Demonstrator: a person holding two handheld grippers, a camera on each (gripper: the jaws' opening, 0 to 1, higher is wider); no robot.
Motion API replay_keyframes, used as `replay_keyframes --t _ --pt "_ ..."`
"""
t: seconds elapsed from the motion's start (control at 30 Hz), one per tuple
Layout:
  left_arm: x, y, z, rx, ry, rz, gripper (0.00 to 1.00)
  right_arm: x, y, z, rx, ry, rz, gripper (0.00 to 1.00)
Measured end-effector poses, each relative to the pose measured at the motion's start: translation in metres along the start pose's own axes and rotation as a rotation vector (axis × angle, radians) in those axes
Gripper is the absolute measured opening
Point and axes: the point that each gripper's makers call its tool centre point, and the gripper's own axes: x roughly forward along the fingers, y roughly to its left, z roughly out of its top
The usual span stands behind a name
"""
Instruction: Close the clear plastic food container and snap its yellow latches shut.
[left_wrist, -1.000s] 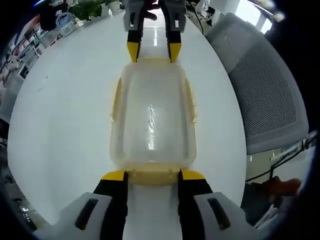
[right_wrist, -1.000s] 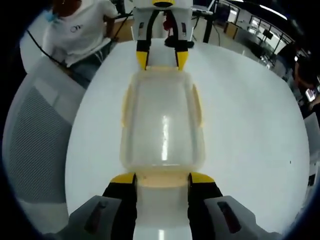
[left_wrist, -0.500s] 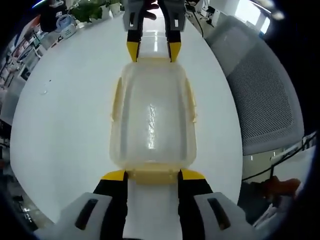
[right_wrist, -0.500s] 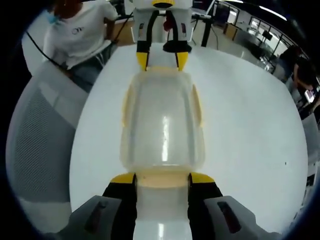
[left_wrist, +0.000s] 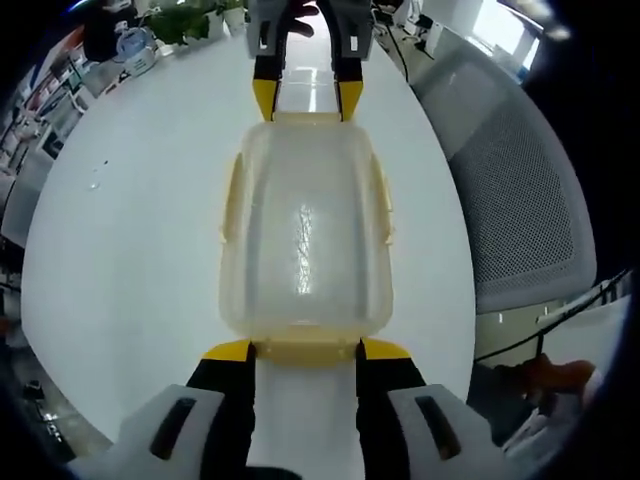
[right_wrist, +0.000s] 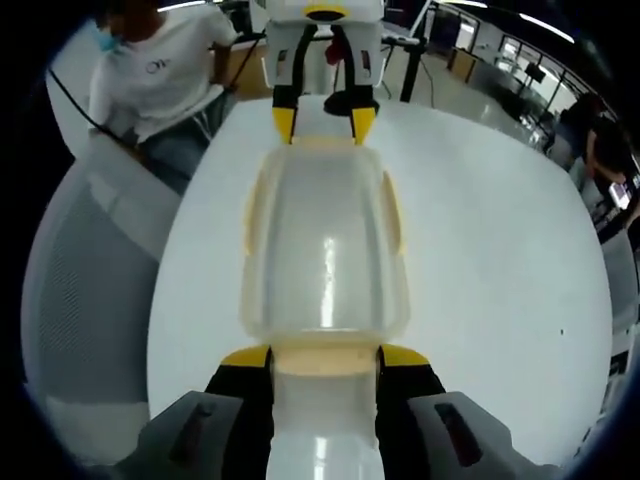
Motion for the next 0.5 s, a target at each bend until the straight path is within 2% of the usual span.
replay_keyframes --t 0.5 --pt "-0.019 0.013 0.011 0.016 0.014 -0.002 0.38 -0.021 -0.011 0.004 0.016 -0.003 0.001 0.38"
